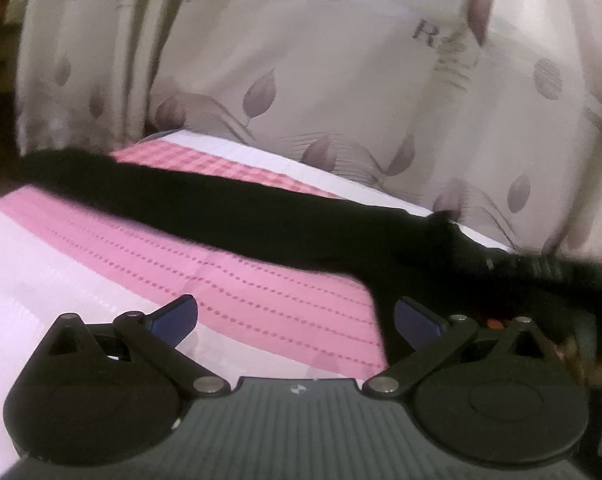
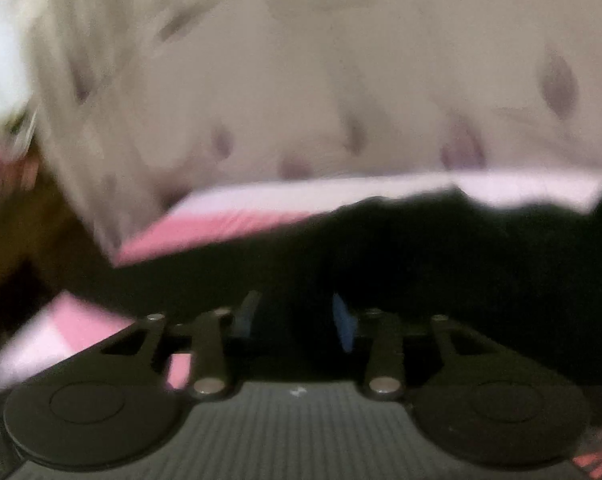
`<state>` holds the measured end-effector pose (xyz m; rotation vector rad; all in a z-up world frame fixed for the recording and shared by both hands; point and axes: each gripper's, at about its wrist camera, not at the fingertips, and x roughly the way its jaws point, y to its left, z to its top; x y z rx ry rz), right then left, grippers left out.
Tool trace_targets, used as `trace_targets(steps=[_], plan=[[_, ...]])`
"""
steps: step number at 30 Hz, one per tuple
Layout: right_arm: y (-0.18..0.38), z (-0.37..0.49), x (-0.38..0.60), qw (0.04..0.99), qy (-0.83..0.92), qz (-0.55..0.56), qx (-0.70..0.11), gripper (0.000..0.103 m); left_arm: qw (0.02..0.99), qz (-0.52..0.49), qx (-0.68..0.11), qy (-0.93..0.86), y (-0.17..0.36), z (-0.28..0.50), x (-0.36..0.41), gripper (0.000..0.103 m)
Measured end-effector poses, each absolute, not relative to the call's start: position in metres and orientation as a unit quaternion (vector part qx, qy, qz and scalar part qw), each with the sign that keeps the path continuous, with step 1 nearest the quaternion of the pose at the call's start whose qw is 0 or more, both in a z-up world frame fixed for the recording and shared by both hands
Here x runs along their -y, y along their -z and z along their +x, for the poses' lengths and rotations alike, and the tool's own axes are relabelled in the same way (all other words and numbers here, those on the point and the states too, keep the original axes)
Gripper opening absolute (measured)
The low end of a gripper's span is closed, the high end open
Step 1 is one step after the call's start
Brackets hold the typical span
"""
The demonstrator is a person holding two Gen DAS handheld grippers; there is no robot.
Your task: Fold small clothes
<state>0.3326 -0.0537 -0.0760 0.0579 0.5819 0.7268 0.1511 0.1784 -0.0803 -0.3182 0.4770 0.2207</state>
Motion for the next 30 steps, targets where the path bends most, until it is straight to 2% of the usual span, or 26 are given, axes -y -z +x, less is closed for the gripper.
trace_targets(steps=[2, 7, 12, 20, 23, 27, 30], plan=[[0.074, 0.317, 0.058, 0.890, -0.363, 0.007, -0.276, 0.053, 0.951, -0.164, -0.238, -0.112, 0.081, 0.152, -0.182, 0.103], [0.068, 0.286, 0.095, 0.879, -0.385, 0.039, -0.280, 0.054, 0.945, -0.178, -0.248, -0.113, 0.082, 0.153, -0.187, 0.103], [0.067, 0.260, 0.108, 0.891, -0.359, -0.006, -0.279, 0.055, 0.932, -0.217, -0.266, -0.121, 0.080, 0.150, -0.216, 0.103], [0.087, 0.252, 0.119, 0.890, -0.342, -0.007, -0.301, 0.056, 0.887, -0.340, -0.242, -0.197, 0.069, 0.116, -0.339, 0.100], [0.093, 0.253, 0.116, 0.887, -0.341, -0.013, -0.312, 0.056, 0.879, -0.344, -0.257, -0.210, 0.063, 0.122, -0.384, 0.097], [0.094, 0.252, 0.118, 0.889, -0.336, -0.009, -0.311, 0.062, 0.855, -0.386, -0.251, -0.239, 0.065, 0.135, -0.441, 0.097], [0.095, 0.254, 0.122, 0.890, -0.330, 0.001, -0.315, 0.062, 0.836, -0.418, -0.258, -0.245, 0.073, 0.151, -0.475, 0.098]])
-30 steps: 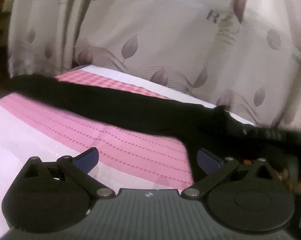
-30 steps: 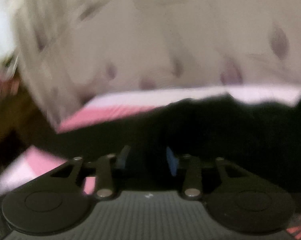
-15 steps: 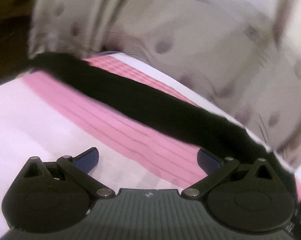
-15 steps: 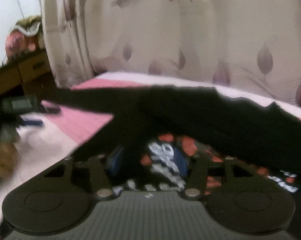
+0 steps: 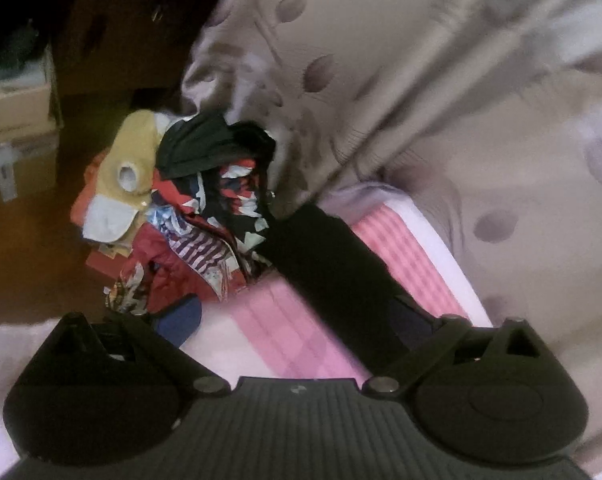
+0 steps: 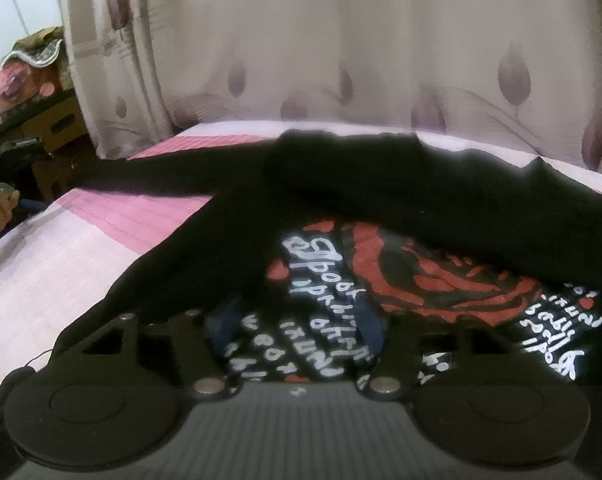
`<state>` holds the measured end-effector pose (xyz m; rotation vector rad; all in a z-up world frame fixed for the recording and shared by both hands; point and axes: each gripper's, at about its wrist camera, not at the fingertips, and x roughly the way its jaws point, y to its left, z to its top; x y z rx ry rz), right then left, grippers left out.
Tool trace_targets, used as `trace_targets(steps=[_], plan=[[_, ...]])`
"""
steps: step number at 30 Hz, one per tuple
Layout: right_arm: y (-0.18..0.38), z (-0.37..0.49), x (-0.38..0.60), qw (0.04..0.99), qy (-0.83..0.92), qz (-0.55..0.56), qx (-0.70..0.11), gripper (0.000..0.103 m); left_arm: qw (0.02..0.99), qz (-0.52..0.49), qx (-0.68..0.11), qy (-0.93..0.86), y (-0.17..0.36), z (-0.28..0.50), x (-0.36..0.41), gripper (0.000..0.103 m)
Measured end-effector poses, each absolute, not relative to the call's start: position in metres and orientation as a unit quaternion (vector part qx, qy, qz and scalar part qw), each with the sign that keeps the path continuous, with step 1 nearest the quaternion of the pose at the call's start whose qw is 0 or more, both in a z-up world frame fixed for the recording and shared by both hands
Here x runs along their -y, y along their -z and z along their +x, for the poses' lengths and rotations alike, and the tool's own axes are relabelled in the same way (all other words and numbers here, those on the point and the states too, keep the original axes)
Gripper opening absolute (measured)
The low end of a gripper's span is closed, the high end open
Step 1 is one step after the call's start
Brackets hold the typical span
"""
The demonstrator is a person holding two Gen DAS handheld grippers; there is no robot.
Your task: Fold small clothes
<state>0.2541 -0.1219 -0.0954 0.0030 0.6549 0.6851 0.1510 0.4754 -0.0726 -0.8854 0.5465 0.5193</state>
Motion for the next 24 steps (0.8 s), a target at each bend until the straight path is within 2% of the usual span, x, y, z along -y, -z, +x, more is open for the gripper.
trace_targets(steps=[2, 4, 5, 9, 15, 19, 24], plan=[[0.096, 0.256, 0.123, 0.890, -0.327, 0.007, -0.318, 0.062, 0.823, -0.432, -0.275, -0.246, 0.080, 0.166, -0.489, 0.092], [0.096, 0.256, 0.123, 0.890, -0.325, 0.006, -0.319, 0.062, 0.815, -0.446, -0.291, -0.229, 0.090, 0.184, -0.498, 0.068], [0.096, 0.255, 0.122, 0.891, -0.324, 0.003, -0.319, 0.062, 0.814, -0.446, -0.297, -0.224, 0.094, 0.192, -0.501, 0.050], [0.095, 0.255, 0.122, 0.892, -0.321, 0.000, -0.317, 0.063, 0.826, -0.446, -0.255, -0.231, 0.087, 0.194, -0.498, 0.004], [0.096, 0.262, 0.140, 0.898, -0.299, 0.059, -0.316, 0.063, 0.886, -0.378, -0.203, -0.176, 0.002, 0.202, -0.426, 0.004], [0.093, 0.260, 0.163, 0.908, -0.273, 0.121, -0.295, 0.063, 0.922, -0.329, -0.187, -0.086, -0.072, 0.226, -0.335, 0.004], [0.081, 0.250, 0.197, 0.906, -0.260, 0.192, -0.273, 0.063, 0.937, -0.275, -0.215, 0.035, -0.129, 0.271, -0.203, 0.004]])
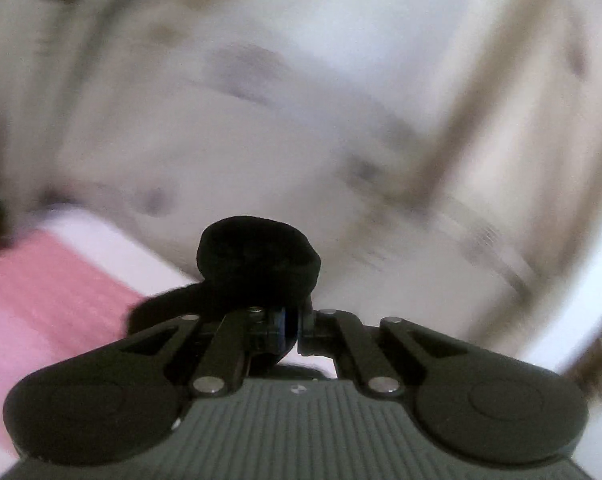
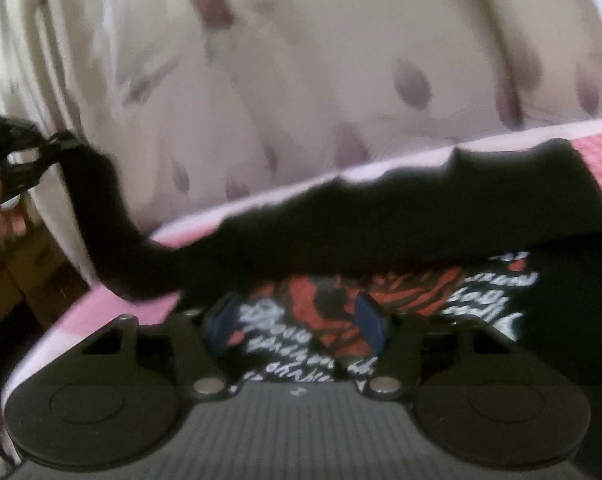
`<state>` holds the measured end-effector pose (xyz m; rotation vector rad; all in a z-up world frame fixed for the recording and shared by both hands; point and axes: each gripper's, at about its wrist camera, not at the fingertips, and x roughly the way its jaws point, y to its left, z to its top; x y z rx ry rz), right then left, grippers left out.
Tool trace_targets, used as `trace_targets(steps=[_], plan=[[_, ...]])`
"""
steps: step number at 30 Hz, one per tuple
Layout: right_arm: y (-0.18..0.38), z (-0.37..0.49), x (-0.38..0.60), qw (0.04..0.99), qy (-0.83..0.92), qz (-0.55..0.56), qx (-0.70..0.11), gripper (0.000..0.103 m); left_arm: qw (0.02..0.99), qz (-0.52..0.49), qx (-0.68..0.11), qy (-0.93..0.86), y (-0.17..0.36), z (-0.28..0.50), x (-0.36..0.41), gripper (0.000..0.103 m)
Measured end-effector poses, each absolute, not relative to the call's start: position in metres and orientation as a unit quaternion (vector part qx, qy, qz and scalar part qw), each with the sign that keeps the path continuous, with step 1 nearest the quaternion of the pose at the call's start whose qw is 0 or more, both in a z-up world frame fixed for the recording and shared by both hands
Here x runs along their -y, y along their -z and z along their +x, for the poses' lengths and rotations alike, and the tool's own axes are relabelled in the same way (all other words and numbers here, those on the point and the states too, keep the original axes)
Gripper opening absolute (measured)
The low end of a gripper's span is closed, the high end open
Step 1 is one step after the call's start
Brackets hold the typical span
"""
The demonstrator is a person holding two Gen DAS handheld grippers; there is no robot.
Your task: Fold small clothes
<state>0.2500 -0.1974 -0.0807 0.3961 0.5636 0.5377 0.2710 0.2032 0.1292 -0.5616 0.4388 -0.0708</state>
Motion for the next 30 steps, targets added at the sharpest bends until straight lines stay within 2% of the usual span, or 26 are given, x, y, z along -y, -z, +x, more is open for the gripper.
trace_targets(steps=[3, 6, 14, 16, 17, 18, 20, 23, 27, 30], plan=[[0.076, 0.246, 0.219, 0.904, -0.258, 0.210, -0.270, 0.065, 0.938, -0.235, -0.239, 0.091, -0.139, 0.299, -0.118, 0.004], [0.074, 0.241, 0.241, 0.904, -0.248, 0.222, -0.269, 0.068, 0.932, -0.203, -0.266, 0.138, -0.127, 0.323, -0.038, 0.004], [0.085, 0.232, 0.306, 0.906, -0.213, 0.256, -0.261, 0.069, 0.907, -0.121, -0.348, 0.203, -0.032, 0.373, 0.118, 0.004], [0.090, 0.234, 0.319, 0.903, -0.207, 0.272, -0.260, 0.069, 0.904, -0.104, -0.358, 0.207, -0.010, 0.379, 0.138, 0.016], [0.091, 0.234, 0.323, 0.901, -0.204, 0.279, -0.260, 0.069, 0.906, -0.101, -0.357, 0.206, -0.002, 0.381, 0.142, 0.038], [0.093, 0.235, 0.327, 0.899, -0.203, 0.287, -0.260, 0.069, 0.910, -0.098, -0.347, 0.206, 0.004, 0.380, 0.143, 0.069], [0.096, 0.236, 0.333, 0.894, -0.205, 0.303, -0.260, 0.070, 0.926, -0.101, -0.311, 0.189, 0.005, 0.371, 0.134, 0.101], [0.093, 0.239, 0.336, 0.889, -0.207, 0.315, -0.261, 0.070, 0.943, -0.127, -0.254, 0.173, -0.013, 0.348, 0.105, 0.103], [0.081, 0.252, 0.332, 0.897, -0.198, 0.286, -0.271, 0.070, 0.945, -0.168, -0.249, 0.128, -0.013, 0.314, 0.045, 0.103], [0.076, 0.273, 0.329, 0.910, -0.190, 0.251, -0.270, 0.070, 0.950, -0.143, -0.265, 0.078, 0.009, 0.283, 0.006, 0.103]])
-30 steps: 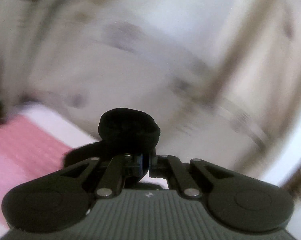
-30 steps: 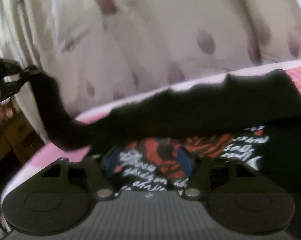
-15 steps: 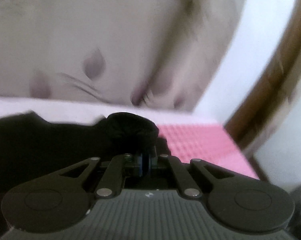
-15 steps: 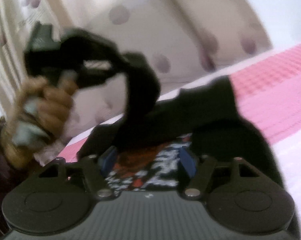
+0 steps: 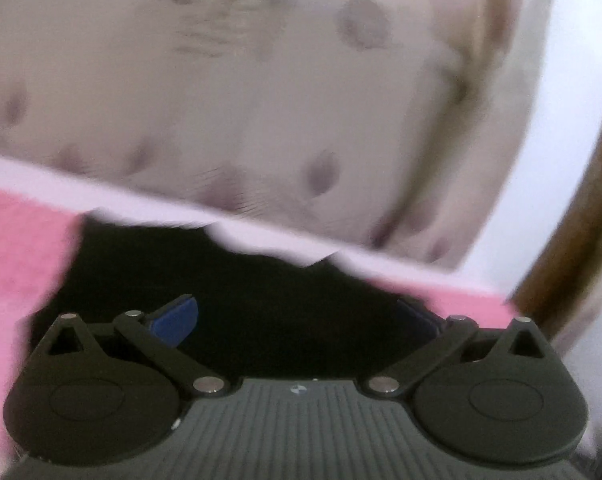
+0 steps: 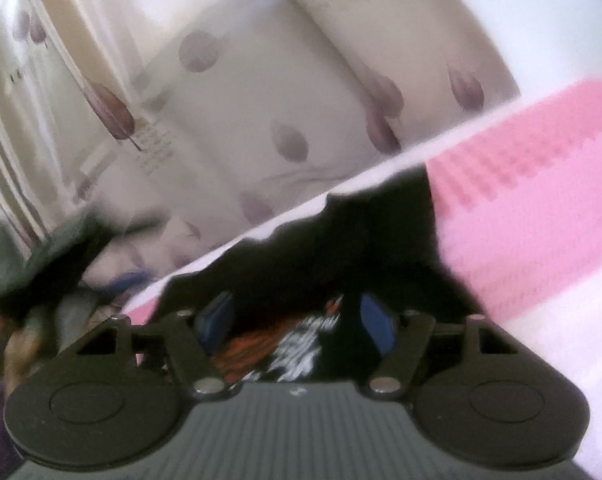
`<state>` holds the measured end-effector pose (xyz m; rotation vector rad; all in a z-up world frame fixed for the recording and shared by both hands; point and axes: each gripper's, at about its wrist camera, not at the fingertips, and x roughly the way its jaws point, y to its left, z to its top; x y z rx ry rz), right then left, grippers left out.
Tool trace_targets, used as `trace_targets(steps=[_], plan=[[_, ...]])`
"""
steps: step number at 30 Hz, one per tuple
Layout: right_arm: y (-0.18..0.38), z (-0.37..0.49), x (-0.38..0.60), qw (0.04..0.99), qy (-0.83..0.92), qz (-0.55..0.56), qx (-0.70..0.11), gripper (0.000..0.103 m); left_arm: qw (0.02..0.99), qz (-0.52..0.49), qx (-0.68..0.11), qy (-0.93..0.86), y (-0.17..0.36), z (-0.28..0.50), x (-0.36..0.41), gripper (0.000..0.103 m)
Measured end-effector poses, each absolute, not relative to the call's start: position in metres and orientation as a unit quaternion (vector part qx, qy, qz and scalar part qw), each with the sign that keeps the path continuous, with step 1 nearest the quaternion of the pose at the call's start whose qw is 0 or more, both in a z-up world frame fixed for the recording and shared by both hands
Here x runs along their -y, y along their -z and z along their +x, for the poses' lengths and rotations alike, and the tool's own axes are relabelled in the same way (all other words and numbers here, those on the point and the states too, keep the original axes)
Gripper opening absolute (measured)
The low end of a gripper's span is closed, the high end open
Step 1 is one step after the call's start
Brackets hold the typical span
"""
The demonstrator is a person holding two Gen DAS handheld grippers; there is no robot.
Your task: Fold small clothes
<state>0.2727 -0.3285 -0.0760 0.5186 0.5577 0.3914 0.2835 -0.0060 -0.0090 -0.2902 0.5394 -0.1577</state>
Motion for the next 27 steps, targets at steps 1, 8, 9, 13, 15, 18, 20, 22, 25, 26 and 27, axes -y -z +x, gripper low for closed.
trace_targets(steps=[1, 8, 9, 13, 15, 18, 20, 22, 25, 26, 27], plan=[[0.076, 0.285, 0.327, 0.913, -0.183, 0.239, -0.276, 0.070, 0.950, -0.133, -0.275, 0.066, 0.018, 0.274, -0.005, 0.103], [0.099, 0.381, 0.306, 0.906, -0.150, 0.197, -0.344, 0.069, 0.932, -0.187, -0.311, 0.011, 0.072, 0.233, -0.066, 0.103], [0.105, 0.391, 0.302, 0.900, -0.159, 0.195, -0.355, 0.048, 0.932, -0.200, -0.302, 0.008, 0.071, 0.234, -0.070, 0.103], [0.104, 0.397, 0.298, 0.912, -0.142, 0.170, -0.344, 0.007, 0.934, -0.193, -0.300, -0.003, 0.074, 0.237, -0.070, 0.103], [0.096, 0.393, 0.309, 0.931, -0.100, 0.161, -0.312, 0.005, 0.936, -0.182, -0.302, -0.008, 0.074, 0.238, -0.069, 0.103], [0.102, 0.397, 0.324, 0.933, -0.082, 0.160, -0.310, 0.005, 0.936, -0.177, -0.303, -0.013, 0.076, 0.241, -0.065, 0.103], [0.115, 0.403, 0.324, 0.924, -0.089, 0.152, -0.338, 0.005, 0.937, -0.174, -0.303, -0.013, 0.075, 0.232, -0.064, 0.103], [0.124, 0.401, 0.319, 0.925, -0.081, 0.125, -0.348, 0.004, 0.937, -0.173, -0.303, -0.014, 0.076, 0.233, -0.064, 0.103], [0.111, 0.380, 0.342, 0.921, -0.089, 0.214, -0.312, 0.005, 0.937, -0.176, -0.303, -0.014, 0.076, 0.232, -0.066, 0.103], [0.102, 0.369, 0.350, 0.918, -0.099, 0.244, -0.297, 0.006, 0.937, -0.177, -0.302, -0.013, 0.076, 0.231, -0.066, 0.103], [0.092, 0.354, 0.359, 0.913, -0.106, 0.259, -0.296, 0.006, 0.936, -0.176, -0.304, -0.011, 0.075, 0.231, -0.066, 0.103]])
